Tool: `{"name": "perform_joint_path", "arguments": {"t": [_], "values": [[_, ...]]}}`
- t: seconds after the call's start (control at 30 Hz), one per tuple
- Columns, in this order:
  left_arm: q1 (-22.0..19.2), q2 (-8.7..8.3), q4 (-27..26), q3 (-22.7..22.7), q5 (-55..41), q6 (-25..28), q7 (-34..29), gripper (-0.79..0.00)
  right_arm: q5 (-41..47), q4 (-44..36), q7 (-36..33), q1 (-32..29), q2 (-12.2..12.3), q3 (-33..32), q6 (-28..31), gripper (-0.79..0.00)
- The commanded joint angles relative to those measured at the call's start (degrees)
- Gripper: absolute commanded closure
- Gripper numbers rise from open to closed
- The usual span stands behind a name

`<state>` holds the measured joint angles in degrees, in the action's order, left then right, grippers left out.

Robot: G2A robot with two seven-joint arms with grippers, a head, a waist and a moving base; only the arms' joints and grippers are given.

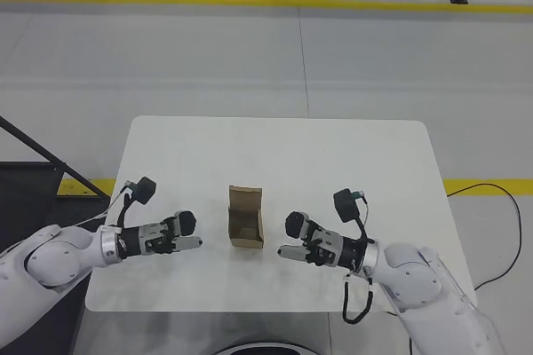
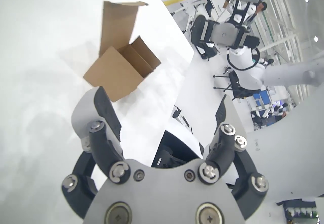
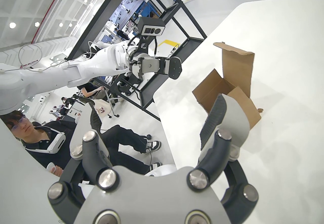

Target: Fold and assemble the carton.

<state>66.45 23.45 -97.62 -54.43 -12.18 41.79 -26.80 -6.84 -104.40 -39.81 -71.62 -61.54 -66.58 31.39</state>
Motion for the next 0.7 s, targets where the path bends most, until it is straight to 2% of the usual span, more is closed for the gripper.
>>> {"name": "perform_joint_path", "arguments": {"t": [0.0, 0.27, 0.47, 0.67], "values": [[0.04, -0.04, -0.11, -0.03, 0.24, 0.07, 0.01, -0.785, -0.09, -0.16, 0.01, -0.08, 0.01, -0.07, 0.00, -0.785], [0.04, 0.33, -1.00, 0.39, -0.21, -1.24, -0.49, -0.785, -0.09, -0.16, 0.01, -0.08, 0.01, -0.07, 0.00, -0.785], [-2.81, 2.82, -0.28, 2.95, -4.87, -5.66, -4.76, -0.785, 1.68, 2.49, 2.38, 1.47, -0.68, 2.39, -3.97, -0.785], [-5.79, 5.69, 3.45, 5.75, -10.70, -5.31, -7.94, -0.785, 4.84, 7.18, 2.92, 5.04, -1.69, 5.77, -3.91, -0.785]]}}
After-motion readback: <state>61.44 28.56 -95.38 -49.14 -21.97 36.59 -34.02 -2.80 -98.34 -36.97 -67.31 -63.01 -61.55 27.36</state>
